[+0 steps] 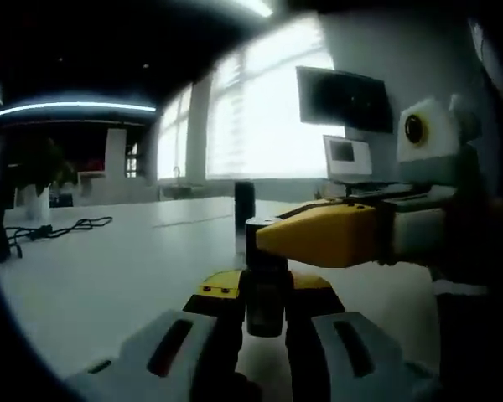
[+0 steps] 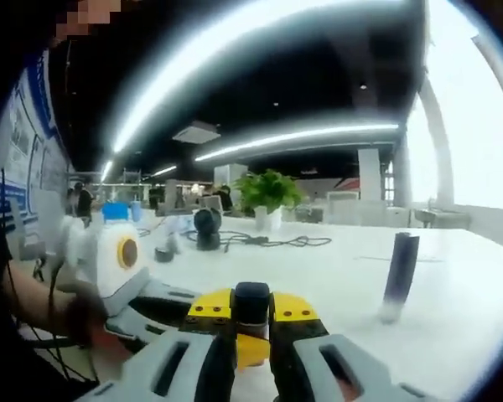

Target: Pick up cosmetic bottle twist off cap place on table pick up cap screw tight cap place on table

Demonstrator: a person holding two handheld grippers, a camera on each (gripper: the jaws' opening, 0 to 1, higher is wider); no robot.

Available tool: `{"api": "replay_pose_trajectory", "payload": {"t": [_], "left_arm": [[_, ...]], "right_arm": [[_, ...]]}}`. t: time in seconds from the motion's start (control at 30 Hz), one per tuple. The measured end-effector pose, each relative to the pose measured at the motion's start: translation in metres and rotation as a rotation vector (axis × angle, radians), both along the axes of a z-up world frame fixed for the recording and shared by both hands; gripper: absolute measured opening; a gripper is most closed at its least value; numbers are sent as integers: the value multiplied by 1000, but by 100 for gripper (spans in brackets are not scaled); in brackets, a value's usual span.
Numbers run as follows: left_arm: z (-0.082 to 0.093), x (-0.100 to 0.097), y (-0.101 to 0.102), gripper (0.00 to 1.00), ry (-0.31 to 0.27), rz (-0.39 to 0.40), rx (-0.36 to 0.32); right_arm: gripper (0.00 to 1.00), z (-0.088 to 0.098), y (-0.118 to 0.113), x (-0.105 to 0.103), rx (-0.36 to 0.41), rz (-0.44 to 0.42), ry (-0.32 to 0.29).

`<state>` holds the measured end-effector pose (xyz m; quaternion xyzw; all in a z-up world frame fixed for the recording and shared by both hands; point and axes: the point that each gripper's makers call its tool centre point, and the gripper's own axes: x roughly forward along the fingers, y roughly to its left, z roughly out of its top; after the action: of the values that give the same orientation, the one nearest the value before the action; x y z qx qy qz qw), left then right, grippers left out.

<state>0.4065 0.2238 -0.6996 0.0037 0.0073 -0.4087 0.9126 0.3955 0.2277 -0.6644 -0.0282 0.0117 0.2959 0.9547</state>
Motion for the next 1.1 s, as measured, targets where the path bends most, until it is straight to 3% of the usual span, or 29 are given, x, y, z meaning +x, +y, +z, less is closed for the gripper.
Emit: {"api": "replay_pose_trajectory", "payload": {"t": [0.27, 0.4, 0.47, 0.63, 0.7, 0.77, 0.9, 1.0, 1.1], "left_arm": [[0, -2, -2, 9, -20, -23, 17], [1, -2, -2, 9, -38, -31, 22], [-1, -3, -3, 9, -36, -35, 39], [2, -3, -5, 9, 30, -61, -20], [2, -3, -5, 9, 30, -66, -18], [2, -4, -6, 9, 35, -71, -22], [6, -9, -11, 9, 60, -135, -52], [9, -11, -12, 9, 32, -181, -43], [10, -14, -13, 9, 29, -238, -78]], "right_arm": [[8, -2, -2, -2, 3, 16, 19], [12, 1, -2, -4, -3, 15, -9], [22, 9, -3, -5, 22, 33, -37], [24, 20, -14, -2, 117, 90, -14], [27, 20, -16, -2, 149, 126, 16], [28, 24, -20, -1, 144, 145, -3], [30, 33, -19, -4, 171, 217, -10], [30, 36, -21, -5, 170, 259, -20], [29, 32, -23, -7, 134, 314, -27]]}}
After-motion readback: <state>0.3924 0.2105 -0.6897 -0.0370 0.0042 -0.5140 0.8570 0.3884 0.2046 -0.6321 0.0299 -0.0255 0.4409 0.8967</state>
